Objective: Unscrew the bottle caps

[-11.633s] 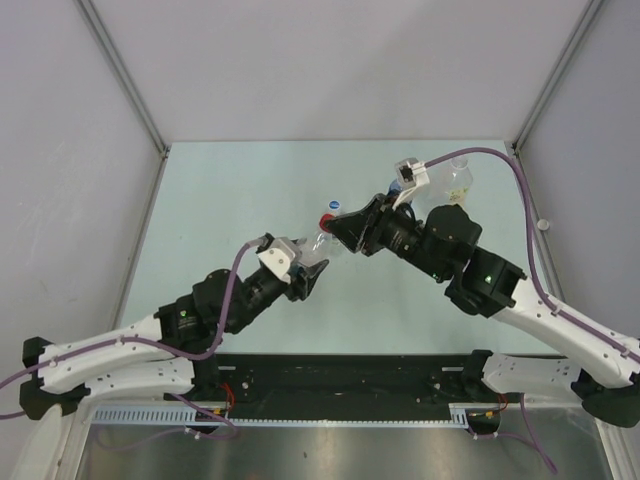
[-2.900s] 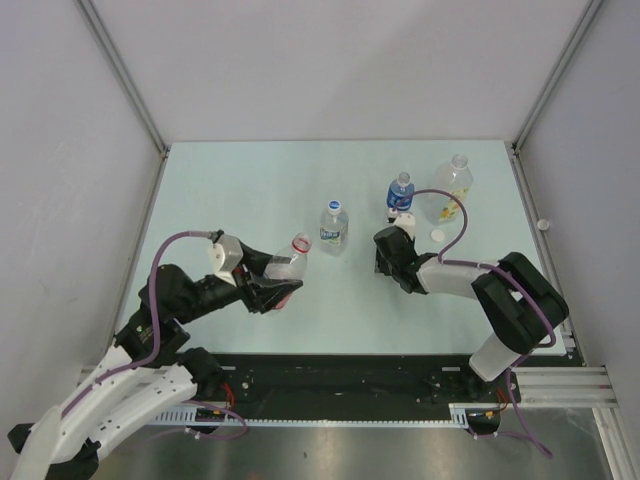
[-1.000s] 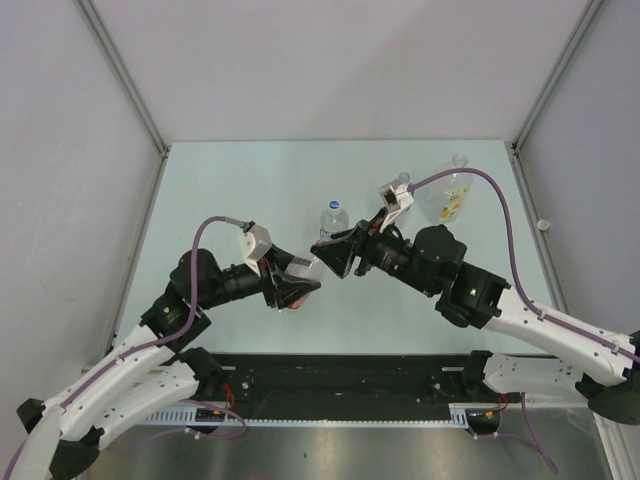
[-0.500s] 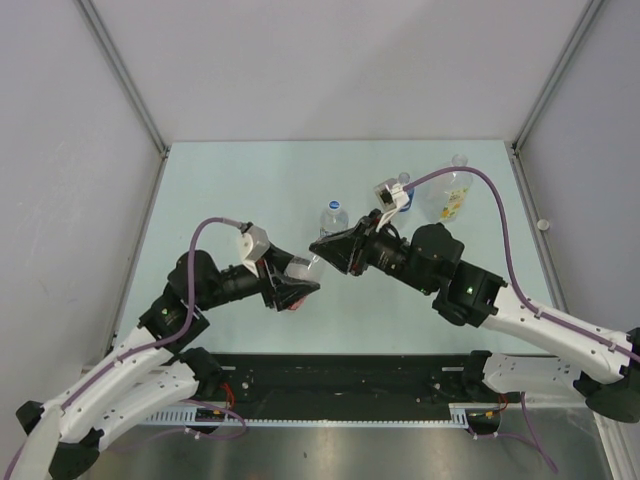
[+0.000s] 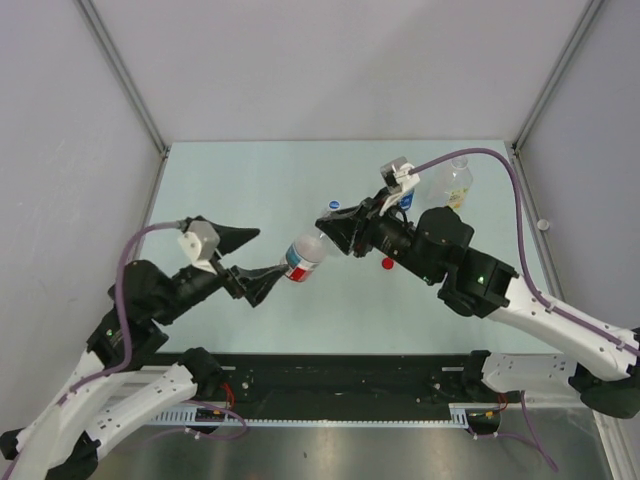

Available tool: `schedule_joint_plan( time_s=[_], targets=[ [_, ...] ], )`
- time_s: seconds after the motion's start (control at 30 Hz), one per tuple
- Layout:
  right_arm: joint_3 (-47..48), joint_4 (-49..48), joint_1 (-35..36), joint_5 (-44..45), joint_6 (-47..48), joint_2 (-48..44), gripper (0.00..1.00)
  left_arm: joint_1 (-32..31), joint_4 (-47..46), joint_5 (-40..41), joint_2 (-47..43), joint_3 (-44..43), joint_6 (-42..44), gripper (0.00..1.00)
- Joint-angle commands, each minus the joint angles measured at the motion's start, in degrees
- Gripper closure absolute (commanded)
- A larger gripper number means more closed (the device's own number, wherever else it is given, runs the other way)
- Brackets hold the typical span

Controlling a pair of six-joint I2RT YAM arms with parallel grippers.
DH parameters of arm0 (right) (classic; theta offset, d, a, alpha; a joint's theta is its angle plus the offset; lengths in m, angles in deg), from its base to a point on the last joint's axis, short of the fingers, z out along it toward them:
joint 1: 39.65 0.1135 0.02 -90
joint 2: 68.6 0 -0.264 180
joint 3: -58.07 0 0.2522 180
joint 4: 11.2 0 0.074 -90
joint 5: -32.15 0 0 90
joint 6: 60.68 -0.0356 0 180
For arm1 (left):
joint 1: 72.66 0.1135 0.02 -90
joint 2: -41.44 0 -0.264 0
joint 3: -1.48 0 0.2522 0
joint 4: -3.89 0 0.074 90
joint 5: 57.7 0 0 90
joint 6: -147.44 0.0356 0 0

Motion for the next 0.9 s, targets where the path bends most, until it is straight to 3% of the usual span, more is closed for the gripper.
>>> schedule_joint_plan(
  time_s=[0.0, 0.07, 0.2, 0.53, 0.87],
  targets=[
    [3.9, -0.7, 0.1, 6.5, 7.6, 4.2, 1.00, 0.0, 6.3, 15.8, -3.0, -4.7, 0.6, 0.00],
    [3.9, -4.0, 0.2, 8.1, 9.5, 7.0, 1.00, 0.0, 7.0, 26.9, -4.5, -4.9, -2.0, 0.00],
    [4.0, -12.8, 0.3, 11.8, 15.5, 13.0, 1.00, 0.0, 7.7, 38.5, -7.9, -3.0, -2.9, 0.00],
    [5.6, -29.4, 1.3, 18.4, 31.7, 31.6, 1.00, 0.0, 8.1, 39.3, -10.9, 0.7, -5.1, 0.00],
    [8.7, -32.8, -0.7, 18.4, 29.4, 44.0, 1.00, 0.0, 7.4, 38.9, -11.0, 2.5, -5.1, 0.01]
  ],
)
